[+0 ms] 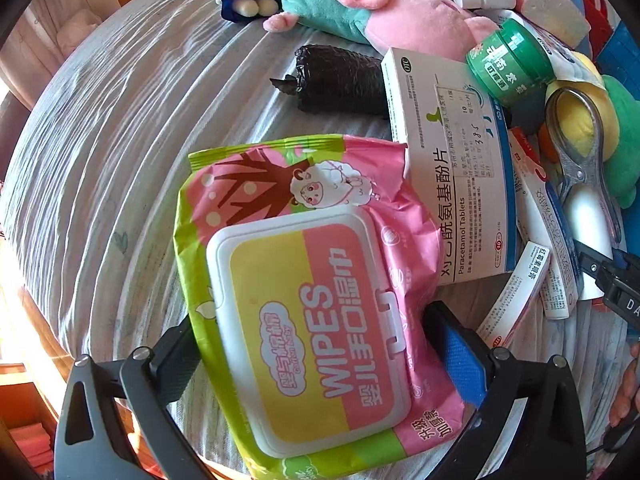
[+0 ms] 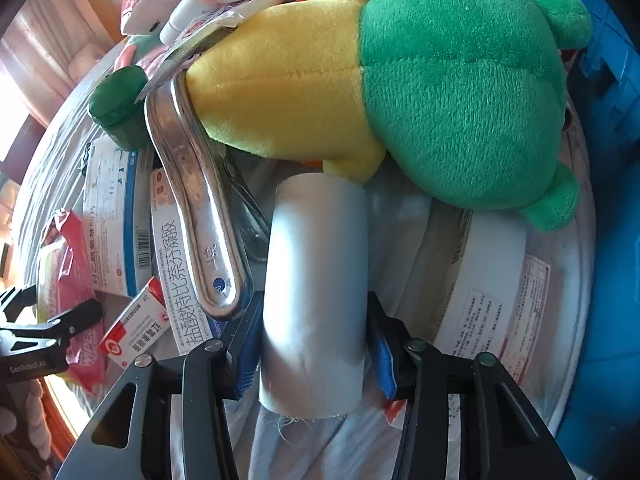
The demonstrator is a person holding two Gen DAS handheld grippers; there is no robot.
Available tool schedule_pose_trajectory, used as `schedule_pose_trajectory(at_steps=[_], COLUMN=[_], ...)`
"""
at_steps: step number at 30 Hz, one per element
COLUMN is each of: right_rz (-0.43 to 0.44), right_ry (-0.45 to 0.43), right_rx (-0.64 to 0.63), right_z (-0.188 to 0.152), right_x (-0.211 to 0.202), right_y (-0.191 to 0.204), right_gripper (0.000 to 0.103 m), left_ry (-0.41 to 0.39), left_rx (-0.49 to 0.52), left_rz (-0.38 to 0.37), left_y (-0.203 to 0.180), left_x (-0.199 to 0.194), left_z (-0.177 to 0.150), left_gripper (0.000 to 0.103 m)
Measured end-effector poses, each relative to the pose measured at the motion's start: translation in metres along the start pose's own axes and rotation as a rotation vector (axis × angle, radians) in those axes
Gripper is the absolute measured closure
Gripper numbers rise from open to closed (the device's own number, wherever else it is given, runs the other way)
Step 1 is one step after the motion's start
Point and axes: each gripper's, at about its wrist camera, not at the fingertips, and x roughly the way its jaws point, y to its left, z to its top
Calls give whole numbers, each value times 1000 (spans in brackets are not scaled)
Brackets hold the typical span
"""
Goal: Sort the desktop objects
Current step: 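Grasp the pink WIPES packet with the left tool while the right tool grasps the white paper roll, then lift the wipes packet and paper roll and carry both over the crate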
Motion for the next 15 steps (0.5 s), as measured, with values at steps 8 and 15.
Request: schedule_pose_trajectory(at_steps=[8, 15], right_rz=[-32, -76], right_ry=[-5, -30], right_rx=[2, -10], right_z=[10, 2], right_x=[1, -17], right_y=[5, 8], right_gripper=[58, 58], left_ry=[-15, -112], left_rx=[0, 26], left_rz=[-2, 19], left_y=[-1, 2], left_x=[-9, -45], left_z=[1, 7], left_gripper=[9, 26])
